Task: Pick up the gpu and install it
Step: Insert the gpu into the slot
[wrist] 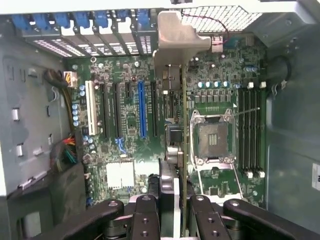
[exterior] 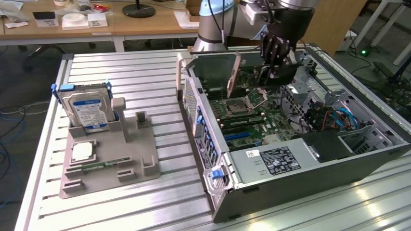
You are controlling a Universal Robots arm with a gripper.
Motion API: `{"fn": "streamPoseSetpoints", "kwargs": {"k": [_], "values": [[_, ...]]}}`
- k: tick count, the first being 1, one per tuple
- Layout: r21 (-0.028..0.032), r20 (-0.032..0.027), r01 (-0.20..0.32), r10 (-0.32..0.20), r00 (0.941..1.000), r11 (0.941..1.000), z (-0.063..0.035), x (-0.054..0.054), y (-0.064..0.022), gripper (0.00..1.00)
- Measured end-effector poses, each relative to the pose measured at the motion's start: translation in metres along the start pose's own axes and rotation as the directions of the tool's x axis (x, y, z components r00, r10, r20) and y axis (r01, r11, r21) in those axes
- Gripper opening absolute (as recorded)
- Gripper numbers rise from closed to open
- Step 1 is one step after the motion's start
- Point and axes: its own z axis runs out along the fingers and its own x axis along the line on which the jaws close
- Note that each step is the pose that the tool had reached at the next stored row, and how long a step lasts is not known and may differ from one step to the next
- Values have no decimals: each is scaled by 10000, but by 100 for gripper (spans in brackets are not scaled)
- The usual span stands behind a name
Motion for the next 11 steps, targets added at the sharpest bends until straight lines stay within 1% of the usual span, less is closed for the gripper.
{"fn": "streamPoseSetpoints", "kwargs": {"k": [2, 5, 11], "values": [[2, 0, -2, 2, 10000, 10000, 35, 3, 34, 28], [2, 1, -4, 4, 10000, 10000, 77, 15, 111, 28], [1, 0, -1, 1, 10000, 10000, 149, 85, 125, 28]]}}
